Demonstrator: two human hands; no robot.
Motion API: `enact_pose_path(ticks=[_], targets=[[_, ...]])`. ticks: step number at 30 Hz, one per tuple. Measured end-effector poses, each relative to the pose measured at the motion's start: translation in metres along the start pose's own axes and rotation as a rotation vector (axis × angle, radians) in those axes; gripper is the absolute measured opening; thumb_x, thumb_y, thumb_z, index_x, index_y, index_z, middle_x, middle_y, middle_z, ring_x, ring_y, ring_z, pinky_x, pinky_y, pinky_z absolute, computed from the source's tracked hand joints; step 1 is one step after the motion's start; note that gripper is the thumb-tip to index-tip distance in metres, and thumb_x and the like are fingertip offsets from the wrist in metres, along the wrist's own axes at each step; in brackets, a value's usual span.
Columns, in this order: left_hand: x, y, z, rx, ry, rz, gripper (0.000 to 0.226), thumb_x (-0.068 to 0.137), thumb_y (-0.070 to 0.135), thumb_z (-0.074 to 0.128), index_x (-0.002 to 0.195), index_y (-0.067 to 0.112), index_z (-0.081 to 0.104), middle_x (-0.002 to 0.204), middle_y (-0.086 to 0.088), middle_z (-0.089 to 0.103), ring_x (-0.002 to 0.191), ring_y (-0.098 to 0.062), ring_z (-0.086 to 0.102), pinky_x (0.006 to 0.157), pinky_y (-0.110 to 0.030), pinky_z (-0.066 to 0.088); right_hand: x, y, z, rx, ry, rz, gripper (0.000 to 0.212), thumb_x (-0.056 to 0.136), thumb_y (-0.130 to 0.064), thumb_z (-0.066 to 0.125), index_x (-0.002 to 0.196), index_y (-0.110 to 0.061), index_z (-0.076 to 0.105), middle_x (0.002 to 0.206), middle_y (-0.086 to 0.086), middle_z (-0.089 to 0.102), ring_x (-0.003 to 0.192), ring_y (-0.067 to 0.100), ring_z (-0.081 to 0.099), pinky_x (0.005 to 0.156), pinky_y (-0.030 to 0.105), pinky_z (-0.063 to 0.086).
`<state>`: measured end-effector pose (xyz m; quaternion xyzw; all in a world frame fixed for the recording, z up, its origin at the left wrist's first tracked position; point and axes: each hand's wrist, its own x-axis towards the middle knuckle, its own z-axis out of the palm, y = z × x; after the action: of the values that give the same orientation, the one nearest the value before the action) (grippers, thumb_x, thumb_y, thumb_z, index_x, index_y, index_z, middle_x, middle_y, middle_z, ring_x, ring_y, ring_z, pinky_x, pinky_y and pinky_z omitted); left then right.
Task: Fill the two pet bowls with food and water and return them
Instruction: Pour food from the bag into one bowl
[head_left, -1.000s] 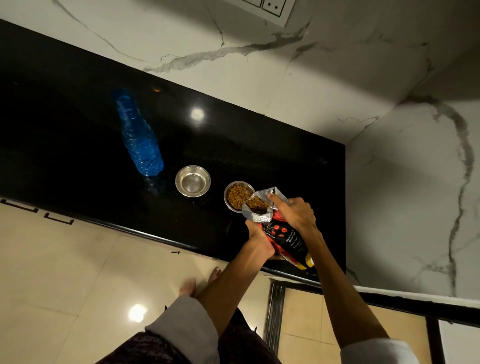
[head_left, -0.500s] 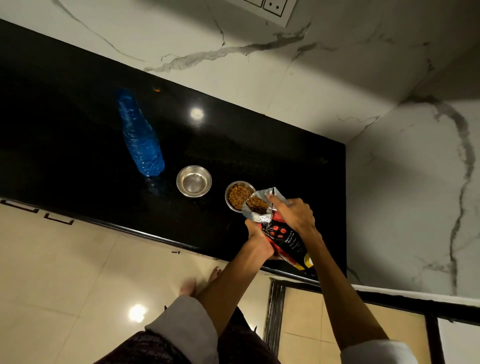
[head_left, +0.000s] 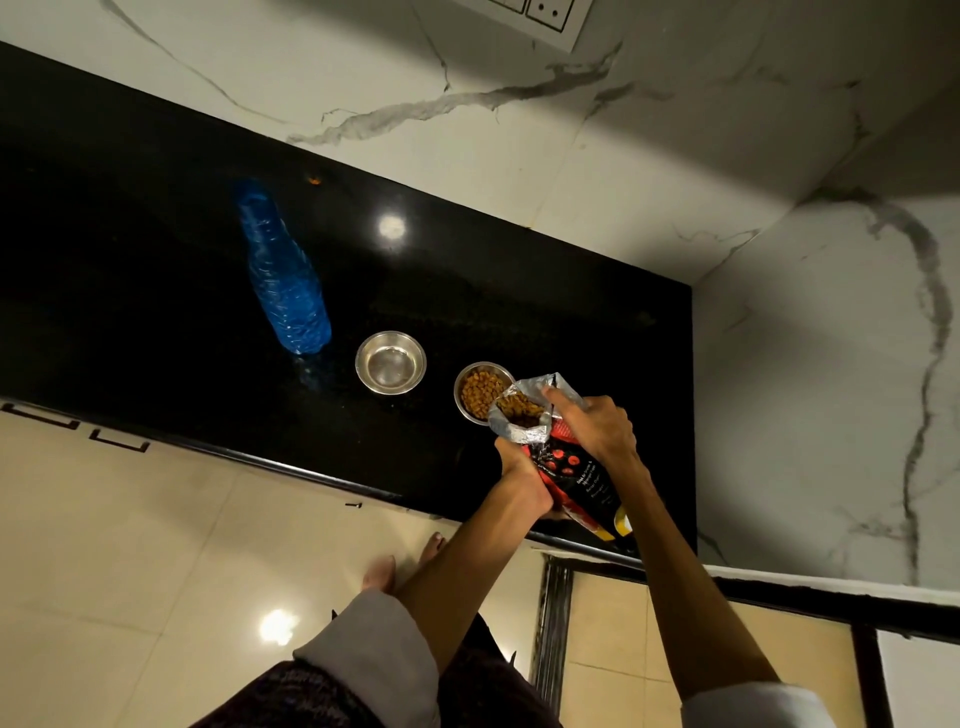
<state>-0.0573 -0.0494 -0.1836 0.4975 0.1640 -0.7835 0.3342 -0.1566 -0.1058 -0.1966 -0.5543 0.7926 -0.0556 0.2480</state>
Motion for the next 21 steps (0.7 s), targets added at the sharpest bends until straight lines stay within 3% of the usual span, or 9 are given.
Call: enact_pose_path(ticks=[3,6,15,18,21], targets=[[-0.002,-0.001,0.0,-0.023,0.003,-0.001,0.096,0.092,0.083,0.012,0.105,0.008,0.071,0.108,-0.024,0.069,0.106,-0.041,0.062,0.108,-0.063,0.04,-0.002,-0.001,0.0,-0.016,0.0,-0.02,0.066,0.089,-0.082,0.051,0.106,-0.023,0.078,0.109,0.007,0.073,0.101,0.026,0.063,0.087,0.035,0.043],[-0.007,0.0,0.002,-0.035,0.002,-0.013,0.099,0.091,0.085,0.013,0.115,0.008,0.071,0.113,-0.024,0.069,0.117,-0.042,0.06,0.112,-0.061,0.038,-0.003,-0.001,-0.002,-0.016,0.014,-0.004,0.069,0.088,-0.082,0.051,0.114,-0.024,0.076,0.116,0.008,0.072,0.109,0.031,0.064,0.091,0.038,0.047],[-0.023,0.001,0.007,-0.154,0.001,0.024,0.081,0.099,0.072,0.027,0.141,0.01,0.059,0.145,-0.02,0.058,0.137,-0.04,0.05,0.12,-0.055,0.034,-0.006,-0.001,-0.004,0.002,0.029,0.005,0.069,0.088,-0.081,0.056,0.113,-0.02,0.075,0.118,0.012,0.072,0.098,0.028,0.06,0.084,0.037,0.041],[-0.025,0.001,0.007,-0.146,-0.019,0.029,0.082,0.1,0.071,0.025,0.141,0.008,0.059,0.144,-0.021,0.058,0.137,-0.04,0.051,0.119,-0.054,0.035,-0.007,-0.001,-0.005,0.005,0.036,0.015,0.066,0.089,-0.079,0.056,0.111,-0.02,0.075,0.116,0.011,0.072,0.097,0.026,0.059,0.083,0.036,0.039],[-0.024,0.002,0.008,-0.13,-0.052,0.04,0.083,0.101,0.069,0.021,0.137,0.007,0.063,0.131,-0.023,0.066,0.123,-0.04,0.06,0.108,-0.052,0.044,-0.008,-0.002,-0.007,0.003,0.034,0.0,0.067,0.09,-0.079,0.055,0.115,-0.02,0.074,0.117,0.012,0.072,0.099,0.026,0.059,0.085,0.036,0.04]])
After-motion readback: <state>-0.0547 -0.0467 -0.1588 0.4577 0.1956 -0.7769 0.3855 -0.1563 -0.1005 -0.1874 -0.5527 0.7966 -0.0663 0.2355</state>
